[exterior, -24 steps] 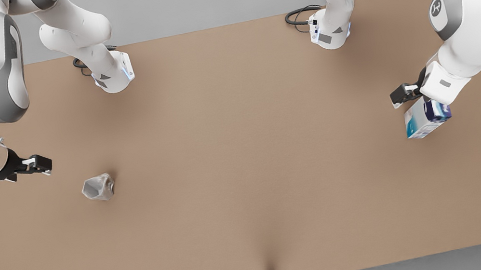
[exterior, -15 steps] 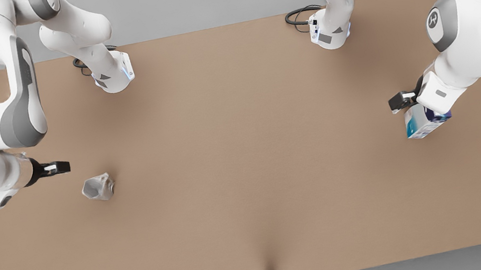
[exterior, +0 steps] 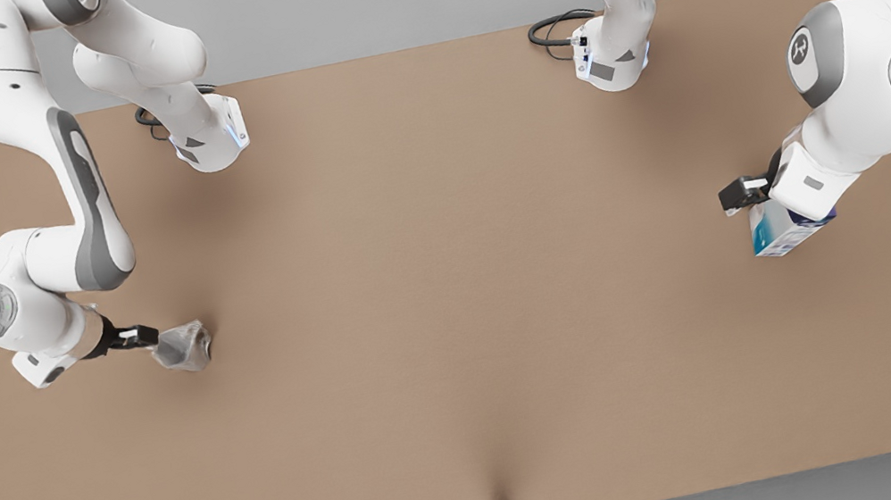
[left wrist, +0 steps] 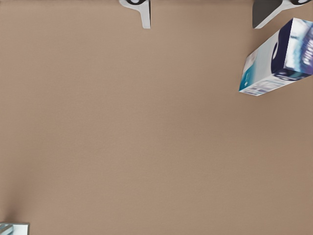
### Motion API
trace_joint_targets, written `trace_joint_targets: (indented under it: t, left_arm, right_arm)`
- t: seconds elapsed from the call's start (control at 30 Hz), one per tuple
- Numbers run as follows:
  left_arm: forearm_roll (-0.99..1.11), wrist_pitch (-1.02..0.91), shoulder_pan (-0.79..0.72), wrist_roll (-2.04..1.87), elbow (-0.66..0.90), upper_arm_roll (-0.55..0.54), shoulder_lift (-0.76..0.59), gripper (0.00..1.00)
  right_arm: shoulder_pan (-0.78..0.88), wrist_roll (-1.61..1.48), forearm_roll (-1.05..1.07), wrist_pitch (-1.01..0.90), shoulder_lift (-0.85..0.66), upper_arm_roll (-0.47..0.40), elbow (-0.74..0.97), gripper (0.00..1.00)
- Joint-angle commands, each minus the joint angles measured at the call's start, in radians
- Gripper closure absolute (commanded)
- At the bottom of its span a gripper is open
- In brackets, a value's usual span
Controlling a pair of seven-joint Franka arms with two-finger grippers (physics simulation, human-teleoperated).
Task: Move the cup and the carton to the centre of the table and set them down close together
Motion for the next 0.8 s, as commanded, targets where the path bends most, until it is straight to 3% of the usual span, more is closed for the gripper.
trace_joint_targets:
  t: [0.0,0.47,0.77]
  left_arm:
    - [0.0,0.0,0.0,0.0,0.0,0.0,0.001,0.0]
    - [-0.001,0.0,0.0,0.002,0.0,0.0,0.019,0.0]
    - [-0.001,0.0,0.0,0.002,0.0,0.0,0.028,0.0]
  right_arm:
    - [0.001,0.0,0.0,0.0,0.001,0.0,-0.001,0.0]
    - [0.008,0.0,0.075,0.127,0.054,0.0,-0.095,0.0]
    - [-0.071,-0.006,0.072,0.135,0.054,0.0,-0.147,0.0]
